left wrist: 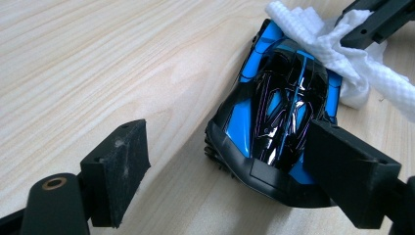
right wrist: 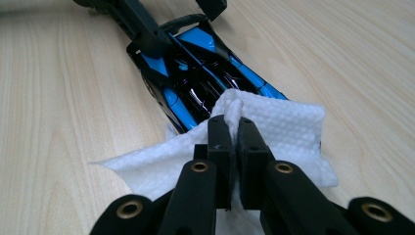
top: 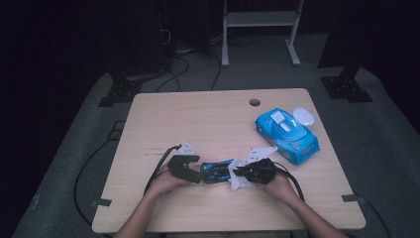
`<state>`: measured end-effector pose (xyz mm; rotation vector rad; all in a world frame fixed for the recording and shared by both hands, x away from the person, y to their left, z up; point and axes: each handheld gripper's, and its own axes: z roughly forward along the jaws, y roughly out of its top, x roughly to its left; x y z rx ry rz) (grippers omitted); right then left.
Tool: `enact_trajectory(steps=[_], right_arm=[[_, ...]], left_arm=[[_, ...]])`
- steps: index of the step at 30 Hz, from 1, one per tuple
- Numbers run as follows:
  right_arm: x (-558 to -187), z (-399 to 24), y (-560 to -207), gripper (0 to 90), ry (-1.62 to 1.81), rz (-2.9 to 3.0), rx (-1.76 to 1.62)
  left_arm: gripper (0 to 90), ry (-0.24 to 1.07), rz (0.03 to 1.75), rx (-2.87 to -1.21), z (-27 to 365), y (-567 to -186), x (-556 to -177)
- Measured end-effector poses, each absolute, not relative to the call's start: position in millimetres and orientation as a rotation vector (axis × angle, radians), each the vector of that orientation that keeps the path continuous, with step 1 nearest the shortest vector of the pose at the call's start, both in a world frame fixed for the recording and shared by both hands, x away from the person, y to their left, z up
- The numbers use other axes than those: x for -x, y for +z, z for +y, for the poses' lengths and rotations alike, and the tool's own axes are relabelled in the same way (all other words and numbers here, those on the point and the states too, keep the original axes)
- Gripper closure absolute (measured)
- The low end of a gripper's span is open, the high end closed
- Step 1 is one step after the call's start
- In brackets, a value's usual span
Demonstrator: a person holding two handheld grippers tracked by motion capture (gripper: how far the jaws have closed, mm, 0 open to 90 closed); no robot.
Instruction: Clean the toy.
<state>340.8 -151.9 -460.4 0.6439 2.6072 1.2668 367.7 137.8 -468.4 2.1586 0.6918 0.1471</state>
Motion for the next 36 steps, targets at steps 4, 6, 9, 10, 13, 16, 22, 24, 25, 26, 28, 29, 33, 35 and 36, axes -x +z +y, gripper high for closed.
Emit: enact_trajectory(steps=[4, 6, 9, 10, 13, 16, 22, 24, 25, 26, 28, 29, 33, 35, 36], right_arm=[[-336.6, -152.6, -461.1, 86.4, 1.269, 2.600, -0.632], [-335.7, -152.5, -461.3, 86.4, 1.270, 2.597, -0.627], [-335.2, -152.4, -461.4, 86.4, 1.269, 2.595, -0.621], [-335.1, -152.6, -461.7, 86.4, 1.271, 2.593, -0.620], [-334.7, -153.3, -462.5, 86.4, 1.283, 2.587, -0.625], [-334.5, -154.0, -463.0, 86.3, 1.292, 2.587, -0.631], [-334.1, -154.7, -463.5, 86.3, 1.299, 2.584, -0.629], [-334.1, -155.1, -463.6, 86.3, 1.302, 2.587, -0.631], [-333.9, -155.1, -463.7, 86.3, 1.303, 2.586, -0.631], [-333.6, -155.3, -463.6, 86.3, 1.304, 2.587, -0.630], [-332.9, -155.4, -463.5, 86.1, 1.302, 2.588, -0.627], [-332.5, -155.5, -463.5, 86.1, 1.303, 2.589, -0.626], [-330.4, -156.3, -462.9, 85.9, 1.302, 2.594, -0.624], [-329.3, -156.4, -462.0, 85.7, 1.296, 2.600, -0.616], [-328.7, -156.5, -461.2, 85.5, 1.290, 2.603, -0.616]], left_arm=[[22.6, 0.114, 0.691, -2.153, 137.9, -467.7, -366.5], [24.2, 0.121, 0.695, -2.161, 136.8, -466.6, -365.2], [27.6, 0.123, 0.715, -2.173, 135.4, -463.9, -363.4], [29.1, 0.121, 0.715, -2.180, 135.5, -462.9, -362.8], [36.4, 0.083, 0.763, -2.181, 135.7, -460.4, -362.1], [43.6, 0.035, 0.793, -2.169, 137.3, -460.3, -362.7], [50.4, 0.063, 0.750, -2.186, 137.0, -458.2, -360.9], [52.1, 0.084, 0.733, -2.185, 137.8, -458.6, -359.7], [53.0, 0.099, 0.722, -2.181, 137.6, -458.7, -358.3], [53.3, 0.106, 0.714, -2.185, 137.5, -458.4, -357.6], [53.3, 0.126, 0.698, -2.184, 137.1, -458.3, -355.7], [53.3, 0.139, 0.678, -2.193, 137.3, -458.1, -355.2], [53.3, 0.201, 0.624, -2.182, 136.7, -458.9, -348.9], [53.3, 0.234, 0.599, -2.178, 135.8, -459.2, -345.2], [53.2, 0.244, 0.595, -2.175, 135.5, -459.3, -344.1]])
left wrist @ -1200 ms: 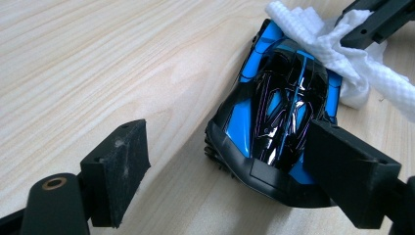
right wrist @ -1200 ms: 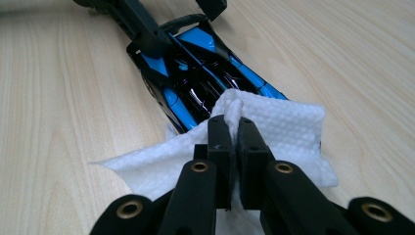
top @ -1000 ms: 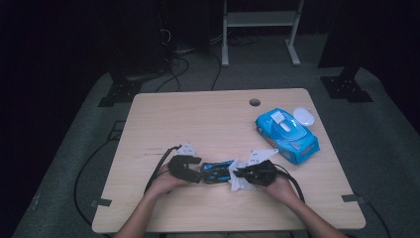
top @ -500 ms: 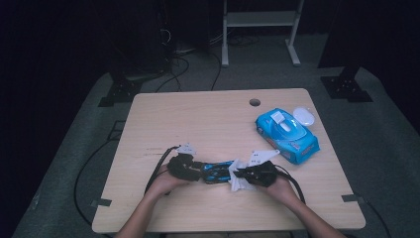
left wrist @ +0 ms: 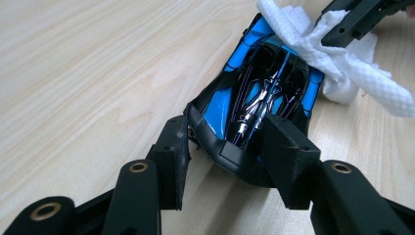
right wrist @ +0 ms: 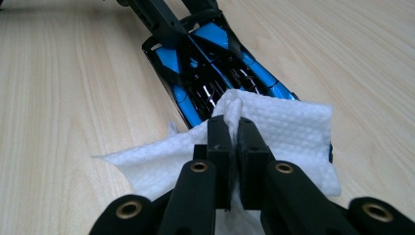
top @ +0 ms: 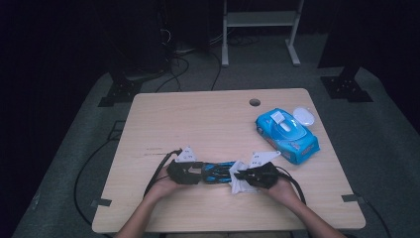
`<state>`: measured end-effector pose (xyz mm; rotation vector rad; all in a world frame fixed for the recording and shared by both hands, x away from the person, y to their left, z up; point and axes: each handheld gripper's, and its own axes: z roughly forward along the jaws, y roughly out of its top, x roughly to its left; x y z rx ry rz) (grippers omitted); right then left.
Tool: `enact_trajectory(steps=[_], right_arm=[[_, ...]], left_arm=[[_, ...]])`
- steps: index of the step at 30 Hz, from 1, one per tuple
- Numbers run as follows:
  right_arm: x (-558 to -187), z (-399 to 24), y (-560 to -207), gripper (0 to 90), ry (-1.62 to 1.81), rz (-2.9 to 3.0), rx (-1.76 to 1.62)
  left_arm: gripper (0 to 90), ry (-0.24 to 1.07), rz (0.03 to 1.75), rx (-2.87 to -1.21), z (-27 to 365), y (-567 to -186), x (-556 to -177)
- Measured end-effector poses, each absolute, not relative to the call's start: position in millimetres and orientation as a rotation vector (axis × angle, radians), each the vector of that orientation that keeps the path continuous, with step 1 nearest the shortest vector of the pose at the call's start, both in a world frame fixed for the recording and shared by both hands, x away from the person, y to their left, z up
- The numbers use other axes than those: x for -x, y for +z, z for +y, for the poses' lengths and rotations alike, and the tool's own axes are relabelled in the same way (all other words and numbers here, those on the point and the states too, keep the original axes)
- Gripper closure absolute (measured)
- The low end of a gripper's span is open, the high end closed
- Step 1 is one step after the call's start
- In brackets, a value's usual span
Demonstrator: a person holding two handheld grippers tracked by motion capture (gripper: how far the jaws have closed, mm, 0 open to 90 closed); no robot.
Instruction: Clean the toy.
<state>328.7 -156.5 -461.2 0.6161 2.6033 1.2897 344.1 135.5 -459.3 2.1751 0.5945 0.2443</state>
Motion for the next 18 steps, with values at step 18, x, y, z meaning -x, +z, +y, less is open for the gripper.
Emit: enact_trajectory(steps=[18], right_arm=[[-319.5, -165.7, -460.9, 85.9, 1.291, 2.607, -0.654]], left_arm=[[51.1, 0.528, 0.419, -2.160, 130.3, -462.9, -314.6]])
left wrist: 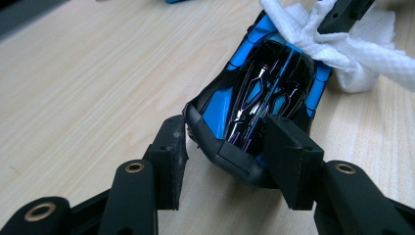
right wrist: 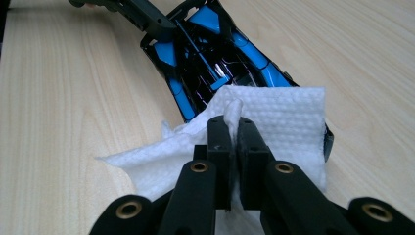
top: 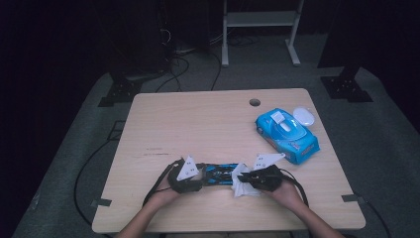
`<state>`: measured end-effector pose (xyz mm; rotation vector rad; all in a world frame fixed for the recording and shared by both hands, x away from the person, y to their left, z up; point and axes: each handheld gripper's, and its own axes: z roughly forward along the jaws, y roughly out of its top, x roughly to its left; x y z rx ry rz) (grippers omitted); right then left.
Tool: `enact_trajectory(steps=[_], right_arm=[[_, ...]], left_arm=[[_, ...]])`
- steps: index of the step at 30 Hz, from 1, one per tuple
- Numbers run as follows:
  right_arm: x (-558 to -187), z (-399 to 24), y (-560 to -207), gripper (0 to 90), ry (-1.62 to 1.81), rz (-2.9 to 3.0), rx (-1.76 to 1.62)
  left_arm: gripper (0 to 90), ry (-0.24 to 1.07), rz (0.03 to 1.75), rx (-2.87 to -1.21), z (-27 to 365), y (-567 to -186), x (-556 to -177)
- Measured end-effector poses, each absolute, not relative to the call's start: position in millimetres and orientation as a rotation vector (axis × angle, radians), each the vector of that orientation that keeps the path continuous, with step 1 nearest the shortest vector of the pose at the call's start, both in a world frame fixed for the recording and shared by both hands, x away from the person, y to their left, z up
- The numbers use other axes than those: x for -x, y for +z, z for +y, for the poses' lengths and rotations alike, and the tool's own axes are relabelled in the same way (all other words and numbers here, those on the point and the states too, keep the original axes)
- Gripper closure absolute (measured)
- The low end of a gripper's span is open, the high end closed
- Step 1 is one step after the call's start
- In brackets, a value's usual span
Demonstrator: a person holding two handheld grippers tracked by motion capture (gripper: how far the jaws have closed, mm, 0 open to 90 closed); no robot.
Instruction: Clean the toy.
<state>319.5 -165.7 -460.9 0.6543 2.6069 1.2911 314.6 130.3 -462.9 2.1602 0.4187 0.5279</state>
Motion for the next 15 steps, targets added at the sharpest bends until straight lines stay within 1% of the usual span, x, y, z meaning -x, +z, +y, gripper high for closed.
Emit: enact_trajectory(steps=[2, 8, 11, 14, 15], right_arm=[[-316.4, -164.3, -460.7, 86.0, 1.275, 2.598, -0.629], [-311.4, -161.5, -460.5, 86.3, 1.251, 2.587, -0.599], [-309.1, -159.8, -460.8, 86.5, 1.246, 2.582, -0.577], [-306.5, -156.7, -461.5, 86.7, 1.228, 2.576, -0.559], [-306.4, -156.6, -461.4, 86.7, 1.223, 2.576, -0.556]], left_arm=[[50.6, 0.550, 0.405, -2.167, 129.9, -462.6, -311.9], [48.8, 0.538, 0.435, -2.139, 131.3, -464.9, -309.1], [48.1, 0.558, 0.427, -2.144, 130.1, -465.7, -307.3], [51.9, 0.580, 0.411, -2.143, 128.0, -465.9, -305.7], [53.2, 0.569, 0.412, -2.145, 128.0, -465.9, -306.3]])
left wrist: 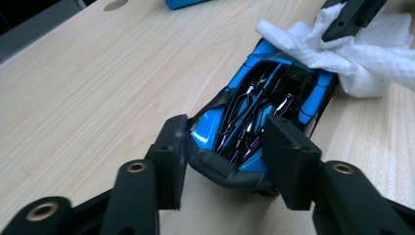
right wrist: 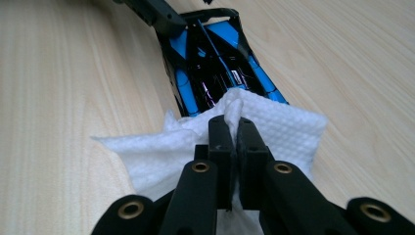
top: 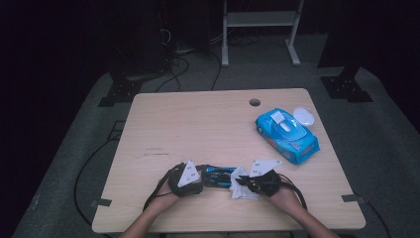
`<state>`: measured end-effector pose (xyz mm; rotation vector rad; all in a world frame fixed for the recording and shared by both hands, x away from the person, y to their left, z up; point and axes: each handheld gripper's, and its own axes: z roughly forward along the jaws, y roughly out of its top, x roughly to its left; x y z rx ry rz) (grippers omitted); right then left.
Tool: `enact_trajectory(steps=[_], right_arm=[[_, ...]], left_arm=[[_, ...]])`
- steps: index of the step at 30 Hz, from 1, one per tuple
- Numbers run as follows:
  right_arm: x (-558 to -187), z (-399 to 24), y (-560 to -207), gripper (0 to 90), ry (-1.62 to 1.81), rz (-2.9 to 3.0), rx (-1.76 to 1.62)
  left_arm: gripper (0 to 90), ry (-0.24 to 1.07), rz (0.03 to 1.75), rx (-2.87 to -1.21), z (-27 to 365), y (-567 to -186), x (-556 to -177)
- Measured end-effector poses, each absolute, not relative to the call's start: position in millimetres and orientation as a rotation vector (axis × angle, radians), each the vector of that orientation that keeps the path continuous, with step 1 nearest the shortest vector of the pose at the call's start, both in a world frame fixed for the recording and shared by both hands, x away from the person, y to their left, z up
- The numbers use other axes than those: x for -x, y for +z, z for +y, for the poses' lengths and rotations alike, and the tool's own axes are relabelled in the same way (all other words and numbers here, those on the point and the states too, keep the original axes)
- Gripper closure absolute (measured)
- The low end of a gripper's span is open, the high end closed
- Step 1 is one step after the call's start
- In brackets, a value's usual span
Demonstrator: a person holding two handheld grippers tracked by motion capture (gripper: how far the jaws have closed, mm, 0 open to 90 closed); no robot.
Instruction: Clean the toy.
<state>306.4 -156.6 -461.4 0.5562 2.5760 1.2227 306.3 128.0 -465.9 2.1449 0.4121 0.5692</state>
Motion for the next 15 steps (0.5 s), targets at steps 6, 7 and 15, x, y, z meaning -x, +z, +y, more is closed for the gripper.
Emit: enact_trajectory(steps=[6, 7, 15], right_arm=[[-309.2, -157.5, -461.7, 86.6, 1.241, 2.591, -0.569], [-309.6, -157.6, -461.7, 86.6, 1.242, 2.593, -0.567], [-314.0, -158.4, -464.3, 86.6, 1.248, 2.591, -0.582]], left_arm=[[40.1, 0.393, 0.572, -2.158, 132.4, -462.7, -326.0], [39.6, 0.339, 0.605, -2.158, 132.7, -463.1, -330.5], [46.6, -0.043, 0.804, -2.086, 135.7, -469.2, -351.4]])
